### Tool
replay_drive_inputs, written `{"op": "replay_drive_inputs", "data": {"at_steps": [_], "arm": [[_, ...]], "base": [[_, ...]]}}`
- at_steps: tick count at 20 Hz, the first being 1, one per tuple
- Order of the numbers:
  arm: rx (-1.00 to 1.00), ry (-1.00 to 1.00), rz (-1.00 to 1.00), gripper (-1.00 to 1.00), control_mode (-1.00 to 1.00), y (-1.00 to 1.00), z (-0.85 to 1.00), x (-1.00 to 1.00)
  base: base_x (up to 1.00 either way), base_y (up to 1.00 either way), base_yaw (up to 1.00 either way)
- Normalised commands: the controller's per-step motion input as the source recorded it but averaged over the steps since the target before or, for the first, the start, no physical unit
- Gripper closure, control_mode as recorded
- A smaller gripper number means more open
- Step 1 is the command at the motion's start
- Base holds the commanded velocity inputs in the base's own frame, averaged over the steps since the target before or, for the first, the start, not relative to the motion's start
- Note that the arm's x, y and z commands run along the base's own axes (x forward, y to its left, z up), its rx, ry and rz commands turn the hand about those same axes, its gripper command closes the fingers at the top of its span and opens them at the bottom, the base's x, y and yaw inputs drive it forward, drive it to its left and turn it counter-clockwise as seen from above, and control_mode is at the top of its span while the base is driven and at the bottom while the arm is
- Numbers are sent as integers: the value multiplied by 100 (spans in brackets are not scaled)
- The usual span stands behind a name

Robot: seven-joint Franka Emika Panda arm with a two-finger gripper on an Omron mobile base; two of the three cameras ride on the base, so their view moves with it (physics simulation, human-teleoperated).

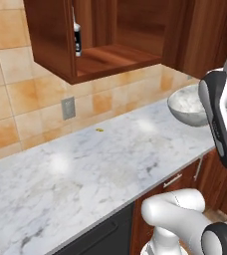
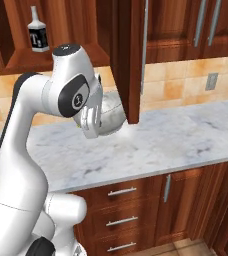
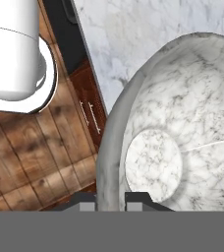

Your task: Pick the mug and place it in the sink. Pick the bowl and place it in the open cabinet and then close the cabinet.

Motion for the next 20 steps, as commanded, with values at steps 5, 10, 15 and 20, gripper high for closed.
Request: {"op": "replay_drive_inputs", "data": {"at_steps": [5, 10, 15, 20], "arm": [[0, 0, 0, 100, 100, 0, 0, 0], [0, 0, 0, 100, 100, 0, 0, 0], [-6, -9, 3, 100, -100, 15, 4, 0], [-30, -38, 6, 100, -100, 68, 32, 2]], "base": [[35, 46, 0], [14, 66, 10], [1, 55, 15], [0, 0, 0]]}}
